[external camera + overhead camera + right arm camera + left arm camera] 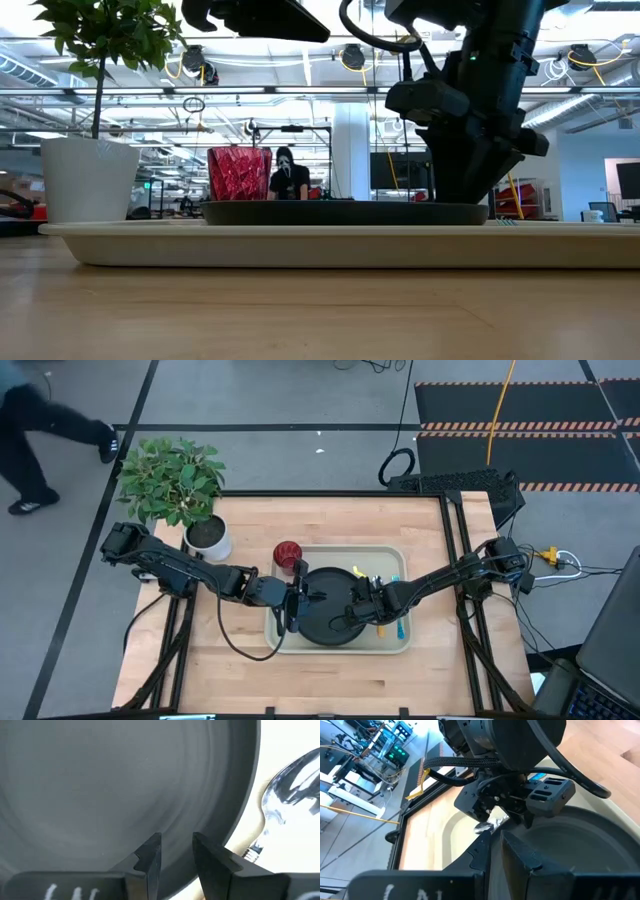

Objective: Pick and place plate/cup/fork/spoon on tray
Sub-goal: Adjust the plate on the tray, then return to Home Position

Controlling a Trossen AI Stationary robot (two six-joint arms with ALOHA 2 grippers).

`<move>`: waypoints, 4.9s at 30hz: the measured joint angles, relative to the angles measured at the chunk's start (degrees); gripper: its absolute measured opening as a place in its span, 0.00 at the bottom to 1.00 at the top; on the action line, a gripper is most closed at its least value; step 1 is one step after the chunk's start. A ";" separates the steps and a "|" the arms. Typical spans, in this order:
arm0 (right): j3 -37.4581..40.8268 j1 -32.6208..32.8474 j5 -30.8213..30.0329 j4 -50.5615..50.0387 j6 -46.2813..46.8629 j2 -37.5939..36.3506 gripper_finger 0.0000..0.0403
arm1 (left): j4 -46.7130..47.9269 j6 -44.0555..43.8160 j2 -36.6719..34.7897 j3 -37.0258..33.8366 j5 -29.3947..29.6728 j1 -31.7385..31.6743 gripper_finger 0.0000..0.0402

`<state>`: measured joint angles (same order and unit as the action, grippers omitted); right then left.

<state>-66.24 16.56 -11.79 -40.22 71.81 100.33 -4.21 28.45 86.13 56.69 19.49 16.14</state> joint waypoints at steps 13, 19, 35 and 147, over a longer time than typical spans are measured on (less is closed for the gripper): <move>0.02 0.04 -0.40 -0.29 -0.37 -0.87 0.26 | 0.10 -0.41 0.00 0.00 -0.04 -0.11 0.12; 0.02 1.59 -9.70 2.32 -3.28 -6.96 0.26 | 0.04 -1.35 0.00 -0.02 0.00 -0.19 0.12; 2.63 12.35 -33.95 3.51 -47.58 -25.59 0.26 | 4.62 -14.23 -14.59 -0.17 -1.05 -2.33 0.12; 64.57 -1.12 -3.86 53.42 -72.61 -99.47 0.26 | -15.10 -33.04 -70.03 -56.11 -34.64 -27.12 0.12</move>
<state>-1.67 15.44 -15.66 13.20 -0.81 0.87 -19.31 -4.58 16.10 0.58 -15.16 -10.98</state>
